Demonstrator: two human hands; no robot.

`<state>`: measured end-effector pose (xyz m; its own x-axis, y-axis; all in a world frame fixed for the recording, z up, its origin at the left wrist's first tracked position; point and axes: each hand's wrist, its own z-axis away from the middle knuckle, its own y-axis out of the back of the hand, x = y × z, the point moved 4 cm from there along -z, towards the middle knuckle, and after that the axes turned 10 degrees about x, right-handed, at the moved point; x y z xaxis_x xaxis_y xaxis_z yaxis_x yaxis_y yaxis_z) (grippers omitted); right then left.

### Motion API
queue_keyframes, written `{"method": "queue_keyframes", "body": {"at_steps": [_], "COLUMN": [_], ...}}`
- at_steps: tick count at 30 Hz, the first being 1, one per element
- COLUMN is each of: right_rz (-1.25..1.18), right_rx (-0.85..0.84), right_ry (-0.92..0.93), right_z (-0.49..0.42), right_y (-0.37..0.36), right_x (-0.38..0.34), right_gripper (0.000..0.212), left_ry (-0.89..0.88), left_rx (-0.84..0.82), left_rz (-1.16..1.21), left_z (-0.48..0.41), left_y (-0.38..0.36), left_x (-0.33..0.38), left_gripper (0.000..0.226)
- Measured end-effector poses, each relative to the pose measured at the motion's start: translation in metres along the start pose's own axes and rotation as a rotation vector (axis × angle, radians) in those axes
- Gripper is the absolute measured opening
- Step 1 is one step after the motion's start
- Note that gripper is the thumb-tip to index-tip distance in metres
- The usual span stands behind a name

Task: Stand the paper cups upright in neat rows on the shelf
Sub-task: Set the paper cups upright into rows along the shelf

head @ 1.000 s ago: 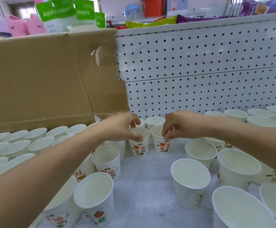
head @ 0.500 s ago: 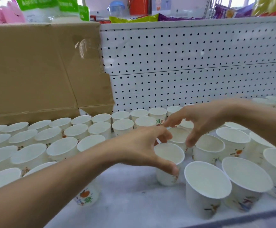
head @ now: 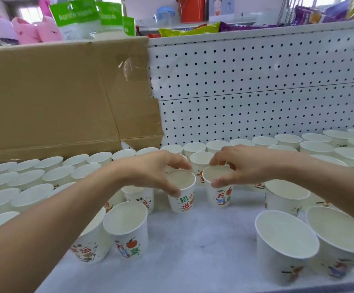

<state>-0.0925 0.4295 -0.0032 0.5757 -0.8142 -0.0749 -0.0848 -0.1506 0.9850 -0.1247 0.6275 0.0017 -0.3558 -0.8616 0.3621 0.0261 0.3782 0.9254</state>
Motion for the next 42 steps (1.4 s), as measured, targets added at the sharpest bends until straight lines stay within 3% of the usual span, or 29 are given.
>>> {"method": "queue_keyframes", "body": {"at_steps": [3,8,10,13,16,19,29,34,37,39,42], "right_rz": [-0.046,-0.097,-0.099,-0.109,-0.102,-0.099,-0.113,-0.098,-0.083,-0.079,-0.054], "right_rx": [0.001,0.045,0.043,0.017,-0.008,-0.006,0.002,0.014,0.012,0.02,0.02], "right_ry": [0.016,0.004,-0.011,-0.024,-0.017,-0.016,-0.023,-0.003,-0.001,0.006,-0.002], "right_z": [0.002,0.0,0.0,0.001,0.002,0.001,0.005,0.004,0.001,-0.003,-0.005], "right_y": [0.002,0.002,0.001,0.002,0.003,0.002,0.001,0.0,-0.002,-0.004,-0.006], "right_x": [0.0,0.0,-0.001,-0.001,0.0,0.001,-0.001,-0.005,-0.004,-0.005,-0.006], "right_gripper": [0.069,0.071,0.072,0.068,0.064,0.066,0.061,0.058,0.058,0.061,0.069], "left_ry": [0.065,0.069,0.045,-0.002,-0.06,-0.078,-0.11,-0.098,-0.06,-0.025,0.0], "left_rx": [0.117,0.209,0.254,0.331,0.274,0.218,0.258,0.376,0.352,0.258,0.222], "left_rz": [-0.019,-0.287,-0.259,-0.152,-0.312,-0.438,-0.314,-0.2,-0.027,-0.095,-0.344], "left_z": [0.005,0.008,0.007,0.001,-0.011,-0.026,-0.044,-0.036,-0.02,-0.011,-0.006], "left_y": [0.008,0.002,0.003,0.02,0.024,0.015,0.004,0.012,0.02,0.017,0.007], "left_x": [-0.006,0.001,0.001,-0.011,-0.026,-0.035,-0.033,-0.026,-0.011,-0.001,0.007], "left_gripper": [0.061,0.065,0.053,0.017,0.025,0.016,0.01,0.021,0.047,0.066,0.072]}}
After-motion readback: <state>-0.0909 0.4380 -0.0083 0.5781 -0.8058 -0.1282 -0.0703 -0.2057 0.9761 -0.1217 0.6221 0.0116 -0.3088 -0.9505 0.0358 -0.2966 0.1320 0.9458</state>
